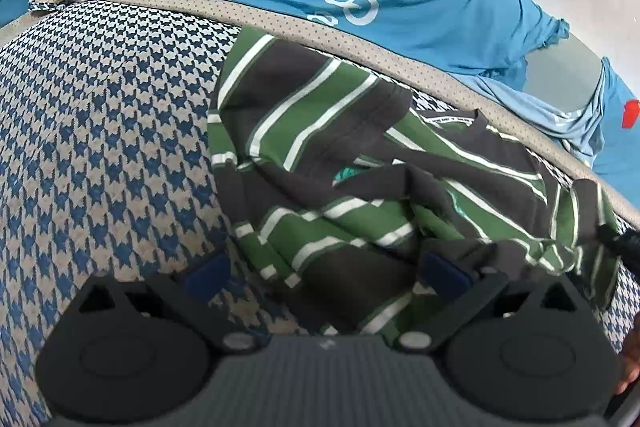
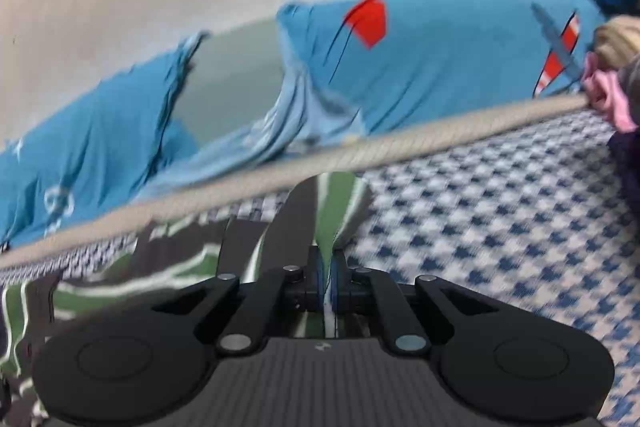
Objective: Fold clothes
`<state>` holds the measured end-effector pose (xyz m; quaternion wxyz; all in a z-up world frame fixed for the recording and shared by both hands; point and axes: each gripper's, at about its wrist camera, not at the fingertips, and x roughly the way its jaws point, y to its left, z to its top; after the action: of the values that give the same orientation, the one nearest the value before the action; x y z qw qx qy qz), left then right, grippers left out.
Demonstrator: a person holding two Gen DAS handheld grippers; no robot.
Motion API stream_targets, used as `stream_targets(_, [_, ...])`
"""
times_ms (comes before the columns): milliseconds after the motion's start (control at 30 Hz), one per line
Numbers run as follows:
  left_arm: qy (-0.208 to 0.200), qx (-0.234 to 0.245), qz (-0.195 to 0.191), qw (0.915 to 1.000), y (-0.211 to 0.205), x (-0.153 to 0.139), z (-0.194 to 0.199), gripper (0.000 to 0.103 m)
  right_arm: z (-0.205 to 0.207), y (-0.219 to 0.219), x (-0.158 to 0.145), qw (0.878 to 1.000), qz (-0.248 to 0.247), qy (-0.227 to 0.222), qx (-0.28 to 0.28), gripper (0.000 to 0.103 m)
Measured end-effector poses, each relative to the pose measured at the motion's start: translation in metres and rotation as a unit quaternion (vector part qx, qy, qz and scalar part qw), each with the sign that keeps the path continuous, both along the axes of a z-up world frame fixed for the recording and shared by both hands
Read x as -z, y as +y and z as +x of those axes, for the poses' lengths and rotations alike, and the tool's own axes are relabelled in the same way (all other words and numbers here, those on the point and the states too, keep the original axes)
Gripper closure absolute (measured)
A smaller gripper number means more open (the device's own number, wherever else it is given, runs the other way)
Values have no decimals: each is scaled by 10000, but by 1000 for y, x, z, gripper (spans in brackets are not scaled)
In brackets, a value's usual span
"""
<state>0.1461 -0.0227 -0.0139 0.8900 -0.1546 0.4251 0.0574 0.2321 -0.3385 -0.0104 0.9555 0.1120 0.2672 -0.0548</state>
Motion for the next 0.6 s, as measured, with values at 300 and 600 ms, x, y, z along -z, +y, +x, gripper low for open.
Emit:
stream_targets(300, [11,-79,-46,10000,6,1,4,0,10,-17,-8,9975,-316,-236,587,98])
stream_targets(600, [234,-115,8,9997,8,9,7,0,20,-30,10,9956,-46,333,871,96])
